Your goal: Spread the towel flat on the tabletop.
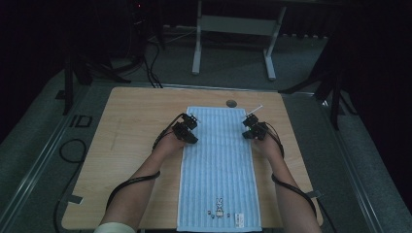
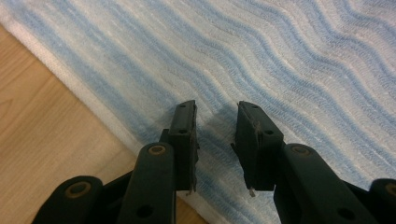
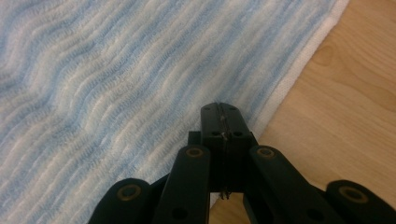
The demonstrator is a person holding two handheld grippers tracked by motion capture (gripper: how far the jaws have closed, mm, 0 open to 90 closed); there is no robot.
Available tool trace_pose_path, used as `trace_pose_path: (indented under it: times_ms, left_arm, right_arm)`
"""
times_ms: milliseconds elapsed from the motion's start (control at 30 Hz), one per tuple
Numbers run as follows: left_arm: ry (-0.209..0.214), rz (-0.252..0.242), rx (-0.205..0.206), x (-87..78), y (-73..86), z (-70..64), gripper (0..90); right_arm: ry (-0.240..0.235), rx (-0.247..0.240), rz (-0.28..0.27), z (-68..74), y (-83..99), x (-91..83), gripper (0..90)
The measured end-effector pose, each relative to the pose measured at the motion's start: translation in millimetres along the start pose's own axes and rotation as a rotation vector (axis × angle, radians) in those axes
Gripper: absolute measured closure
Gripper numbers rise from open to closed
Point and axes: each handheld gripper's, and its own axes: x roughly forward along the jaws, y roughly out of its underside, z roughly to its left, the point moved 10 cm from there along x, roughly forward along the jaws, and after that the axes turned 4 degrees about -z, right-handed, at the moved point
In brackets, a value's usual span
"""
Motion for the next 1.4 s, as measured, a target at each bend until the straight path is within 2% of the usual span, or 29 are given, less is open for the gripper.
trace_pose_path:
  times_ms: [233,400,467,567,600,667,833,1033,1200,1400]
  left_arm:
    - [-0.016,0.014,0.001,4.1,-7.5,5.6,67.7]
    - [-0.053,0.023,0.013,7.2,-13.7,8.9,66.3]
    - [-0.053,0.025,0.005,7.3,-13.8,9.4,66.2]
    - [-0.065,0.026,0.001,5.5,-12.7,8.2,66.2]
    - [-0.068,0.021,0.007,3.1,-12.4,7.2,66.2]
    - [-0.044,0.000,-0.010,-3.3,-11.5,3.4,66.1]
    - [-0.016,-0.015,0.015,-16.9,5.0,-13.3,64.6]
    - [0.025,0.000,0.060,-25.1,28.7,-36.1,62.3]
    - [0.015,0.007,0.058,-26.8,36.9,-40.1,62.3]
    - [0.013,0.012,0.040,-21.6,37.2,-37.0,62.1]
  right_arm:
    - [0.021,0.006,0.015,-6.8,-6.4,4.0,89.6]
    - [0.025,0.021,0.017,-9.2,-8.3,5.2,89.5]
    - [0.022,0.040,0.021,-10.3,-8.8,5.4,89.4]
    - [0.022,0.039,0.023,-8.7,-8.2,3.9,87.5]
    - [0.018,0.035,0.019,-6.9,-7.5,1.9,87.2]
    - [0.010,0.029,-0.008,-3.5,-6.1,-5.3,85.8]
    - [-0.042,0.026,-0.082,14.5,8.6,-26.6,84.9]
    - [-0.064,-0.045,-0.110,42.0,34.0,-41.5,84.8]
    - [-0.074,-0.081,-0.113,58.6,48.7,-46.3,83.9]
    - [-0.070,-0.076,-0.088,58.0,54.8,-37.9,83.9]
